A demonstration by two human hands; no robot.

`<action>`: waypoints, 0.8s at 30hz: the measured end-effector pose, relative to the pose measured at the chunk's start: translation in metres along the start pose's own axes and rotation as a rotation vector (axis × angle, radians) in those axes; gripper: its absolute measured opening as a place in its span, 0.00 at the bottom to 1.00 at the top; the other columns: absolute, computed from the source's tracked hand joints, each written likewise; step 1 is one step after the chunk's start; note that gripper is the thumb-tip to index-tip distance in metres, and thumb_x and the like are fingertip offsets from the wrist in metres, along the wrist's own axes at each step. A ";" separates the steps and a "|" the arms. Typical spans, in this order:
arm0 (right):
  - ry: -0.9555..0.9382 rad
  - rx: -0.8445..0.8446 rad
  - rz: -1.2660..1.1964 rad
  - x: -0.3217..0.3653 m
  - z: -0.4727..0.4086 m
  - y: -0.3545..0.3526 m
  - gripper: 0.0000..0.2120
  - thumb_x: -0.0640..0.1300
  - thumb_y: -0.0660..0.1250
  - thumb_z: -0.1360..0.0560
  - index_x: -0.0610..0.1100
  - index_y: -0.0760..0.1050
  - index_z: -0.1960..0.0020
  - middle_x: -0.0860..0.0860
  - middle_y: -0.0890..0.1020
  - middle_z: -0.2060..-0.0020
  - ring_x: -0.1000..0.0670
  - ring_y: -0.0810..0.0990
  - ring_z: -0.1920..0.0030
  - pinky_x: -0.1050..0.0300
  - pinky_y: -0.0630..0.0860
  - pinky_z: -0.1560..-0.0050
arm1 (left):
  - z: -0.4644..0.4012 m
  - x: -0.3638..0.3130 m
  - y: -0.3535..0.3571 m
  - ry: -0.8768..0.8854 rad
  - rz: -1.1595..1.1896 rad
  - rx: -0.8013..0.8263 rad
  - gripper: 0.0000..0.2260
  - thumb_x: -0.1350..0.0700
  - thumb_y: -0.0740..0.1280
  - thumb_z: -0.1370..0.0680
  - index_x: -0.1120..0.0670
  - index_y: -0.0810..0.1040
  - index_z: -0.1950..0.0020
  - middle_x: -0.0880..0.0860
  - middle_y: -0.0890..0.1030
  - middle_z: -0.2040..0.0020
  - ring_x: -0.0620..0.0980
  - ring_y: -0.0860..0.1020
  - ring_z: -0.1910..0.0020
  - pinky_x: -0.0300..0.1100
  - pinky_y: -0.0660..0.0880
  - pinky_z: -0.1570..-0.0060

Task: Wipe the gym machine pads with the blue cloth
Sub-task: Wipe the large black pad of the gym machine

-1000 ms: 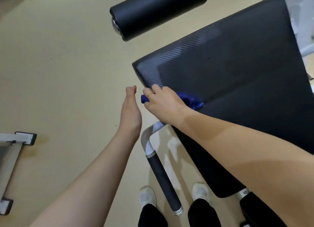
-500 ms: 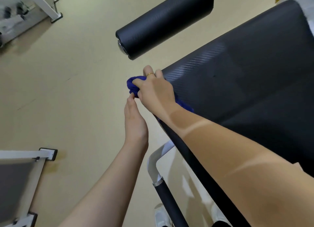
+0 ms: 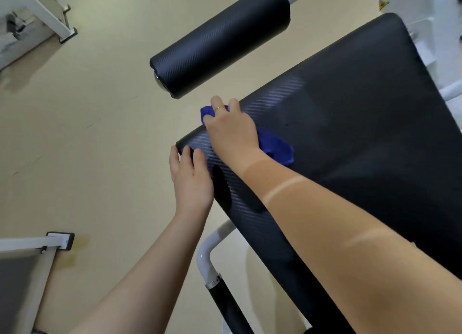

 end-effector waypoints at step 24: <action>0.424 0.018 0.105 -0.144 -0.016 -0.014 0.12 0.37 0.59 0.23 0.41 0.72 0.41 0.41 0.62 0.32 0.37 0.65 0.39 0.52 0.64 0.61 | -0.020 -0.045 0.067 0.230 -0.398 -0.049 0.16 0.52 0.57 0.21 0.63 0.68 0.40 0.58 0.71 0.38 0.58 0.65 0.34 0.57 0.57 0.31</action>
Point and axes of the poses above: each hand's wrist, its own z-axis away from the middle knuckle, its own y-axis out of the palm, x = y × z, the point moved 1 cm from there along -z, towards the middle knuckle
